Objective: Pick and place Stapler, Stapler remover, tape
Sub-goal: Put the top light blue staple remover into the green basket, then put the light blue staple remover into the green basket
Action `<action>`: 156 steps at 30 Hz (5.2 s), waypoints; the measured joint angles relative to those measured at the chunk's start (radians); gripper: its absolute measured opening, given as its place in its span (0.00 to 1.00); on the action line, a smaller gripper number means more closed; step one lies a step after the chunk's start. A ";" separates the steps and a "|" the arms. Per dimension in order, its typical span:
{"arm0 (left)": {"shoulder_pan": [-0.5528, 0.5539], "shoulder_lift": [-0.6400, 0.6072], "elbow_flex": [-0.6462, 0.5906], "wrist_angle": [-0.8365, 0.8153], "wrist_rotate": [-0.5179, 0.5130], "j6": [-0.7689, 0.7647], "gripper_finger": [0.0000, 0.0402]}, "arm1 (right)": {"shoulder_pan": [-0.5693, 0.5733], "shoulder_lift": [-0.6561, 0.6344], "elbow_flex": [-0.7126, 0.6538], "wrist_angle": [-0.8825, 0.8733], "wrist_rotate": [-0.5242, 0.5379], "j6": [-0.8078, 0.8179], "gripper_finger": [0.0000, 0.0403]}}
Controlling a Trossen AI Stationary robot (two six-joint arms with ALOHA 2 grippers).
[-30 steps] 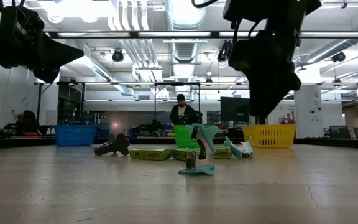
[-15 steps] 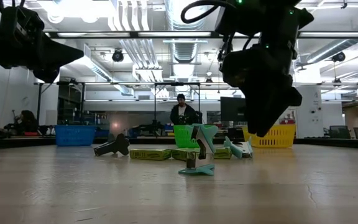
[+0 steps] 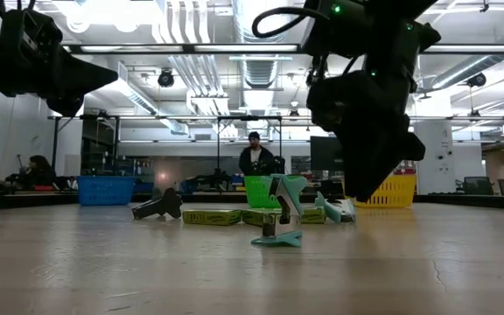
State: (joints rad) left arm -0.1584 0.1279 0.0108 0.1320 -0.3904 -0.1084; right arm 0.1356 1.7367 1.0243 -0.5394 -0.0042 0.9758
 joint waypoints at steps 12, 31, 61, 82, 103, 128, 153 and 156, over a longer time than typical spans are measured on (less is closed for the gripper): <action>0.000 0.000 0.000 -0.002 0.000 0.000 0.03 | 0.002 0.000 -0.015 0.048 0.031 -0.035 0.15; 0.000 0.000 0.000 -0.002 0.000 0.000 0.03 | -0.053 -0.005 -0.005 0.057 0.087 -0.178 0.02; 0.000 0.000 0.000 -0.004 0.000 0.000 0.03 | -0.592 0.072 0.271 0.050 0.140 -0.701 0.02; 0.000 0.000 0.000 -0.009 0.000 0.000 0.03 | -0.657 0.339 0.495 -0.035 0.135 -0.768 0.02; 0.000 0.000 0.000 -0.012 0.000 0.000 0.03 | -0.577 0.202 0.503 -0.147 0.124 -0.781 0.30; 0.000 0.000 0.000 -0.017 0.000 0.000 0.03 | 0.179 0.045 0.228 0.026 0.198 -0.866 0.34; 0.000 0.000 0.000 -0.021 0.000 0.000 0.03 | 0.395 0.126 0.060 0.482 0.343 -0.753 0.37; 0.000 0.000 0.000 -0.022 0.000 0.000 0.03 | 0.398 0.167 0.087 0.471 0.347 -0.769 0.37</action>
State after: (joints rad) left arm -0.1584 0.1280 0.0109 0.1096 -0.3906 -0.1084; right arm 0.5338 1.9040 1.1111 -0.0685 0.3428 0.2064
